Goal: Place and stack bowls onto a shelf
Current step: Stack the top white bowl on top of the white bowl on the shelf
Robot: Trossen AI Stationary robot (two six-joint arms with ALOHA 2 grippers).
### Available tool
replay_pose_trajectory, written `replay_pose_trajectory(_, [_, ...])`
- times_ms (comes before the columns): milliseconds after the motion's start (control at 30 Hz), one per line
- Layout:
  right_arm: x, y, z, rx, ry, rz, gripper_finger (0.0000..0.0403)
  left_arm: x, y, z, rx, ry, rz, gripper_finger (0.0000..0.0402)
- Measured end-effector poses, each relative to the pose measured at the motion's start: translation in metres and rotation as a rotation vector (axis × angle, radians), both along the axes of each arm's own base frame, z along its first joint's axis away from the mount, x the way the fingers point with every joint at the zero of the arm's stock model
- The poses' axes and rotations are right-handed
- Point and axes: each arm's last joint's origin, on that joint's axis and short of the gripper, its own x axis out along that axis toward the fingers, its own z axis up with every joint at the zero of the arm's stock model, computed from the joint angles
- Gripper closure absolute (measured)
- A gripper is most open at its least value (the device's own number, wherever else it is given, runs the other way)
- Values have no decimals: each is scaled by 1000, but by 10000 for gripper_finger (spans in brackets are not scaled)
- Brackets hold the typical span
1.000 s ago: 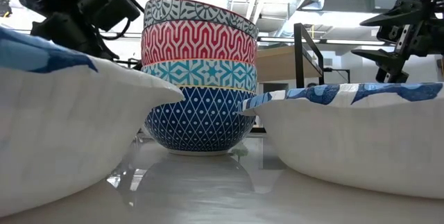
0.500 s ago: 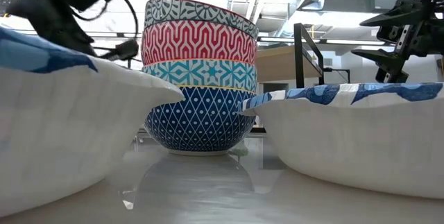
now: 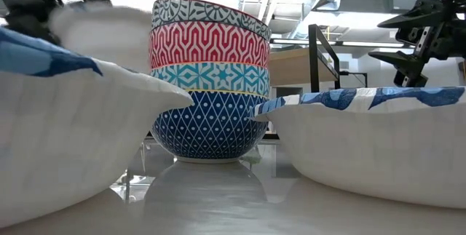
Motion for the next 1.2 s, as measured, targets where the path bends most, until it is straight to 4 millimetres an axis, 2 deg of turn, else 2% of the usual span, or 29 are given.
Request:
replay_pose_trajectory(100, [0, 0, 0, 0, 0, 0, 159, -6, -1, 10, -2, -94, -57, 401])
replay_pose_trajectory(300, [0, 0, 0, 0, 0, 0, 159, -10, 1, 39, 8, -412, -85, 401])
replay_pose_trajectory(367, [0, 0, 0, 0, 0, -3, 159, -10, 3, 47, 29, -493, -2, 401])
replay_pose_trajectory(467, [0, -1, 0, 0, -1, -21, 159, -10, 11, 53, 120, -557, 236, 401])
replay_pose_trajectory(633, [0, -1, 0, 2, -1, -24, 159, -7, 24, 58, 336, -584, 554, 401])
replay_pose_trajectory(800, [0, -1, 0, 12, -2, -24, 159, 7, 36, 79, 464, -560, 657, 401])
replay_pose_trajectory(933, [0, -1, 0, 11, -2, -24, 159, 21, 45, 108, 542, -497, 621, 401])
replay_pose_trajectory(1067, [0, -1, 0, 11, -2, -24, 159, 28, 53, 131, 600, -283, 524, 401])
replay_pose_trajectory(1200, [0, -1, 0, 7, -1, -24, 159, 32, 62, 146, 646, -35, 444, 401])
